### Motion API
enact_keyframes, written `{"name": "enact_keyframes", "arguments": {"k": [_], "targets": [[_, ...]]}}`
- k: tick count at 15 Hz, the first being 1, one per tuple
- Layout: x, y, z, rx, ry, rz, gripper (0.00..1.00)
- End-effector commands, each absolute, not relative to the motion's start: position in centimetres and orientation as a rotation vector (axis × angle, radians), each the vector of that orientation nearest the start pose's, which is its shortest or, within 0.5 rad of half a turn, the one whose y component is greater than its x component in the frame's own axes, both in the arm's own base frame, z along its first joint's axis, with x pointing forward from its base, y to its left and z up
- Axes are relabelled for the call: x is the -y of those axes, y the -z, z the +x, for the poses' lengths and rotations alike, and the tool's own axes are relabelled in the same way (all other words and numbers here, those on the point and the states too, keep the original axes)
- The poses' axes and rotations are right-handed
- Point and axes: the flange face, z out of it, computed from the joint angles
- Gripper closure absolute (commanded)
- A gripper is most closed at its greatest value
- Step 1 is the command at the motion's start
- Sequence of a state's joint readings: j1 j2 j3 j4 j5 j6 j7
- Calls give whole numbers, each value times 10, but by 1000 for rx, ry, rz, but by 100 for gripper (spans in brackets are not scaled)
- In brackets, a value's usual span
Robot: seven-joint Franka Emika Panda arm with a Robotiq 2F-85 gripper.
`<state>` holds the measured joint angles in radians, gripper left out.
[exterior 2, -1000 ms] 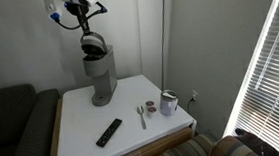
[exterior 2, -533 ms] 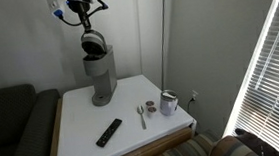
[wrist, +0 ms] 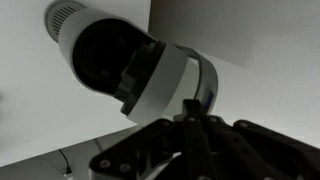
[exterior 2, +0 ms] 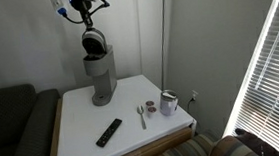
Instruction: Open the top compartment of the coffee machine.
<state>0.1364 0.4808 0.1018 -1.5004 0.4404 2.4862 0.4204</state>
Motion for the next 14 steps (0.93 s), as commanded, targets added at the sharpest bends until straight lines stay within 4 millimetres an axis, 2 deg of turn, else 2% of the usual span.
{"name": "enact_keyframes", "arguments": {"k": [1, 10, 14], "targets": [[-166, -438, 726, -619, 439, -2502, 100], [-172, -431, 732, -610, 431, -2503, 100], [-171, -431, 728, -606, 429, -2493, 100]]}}
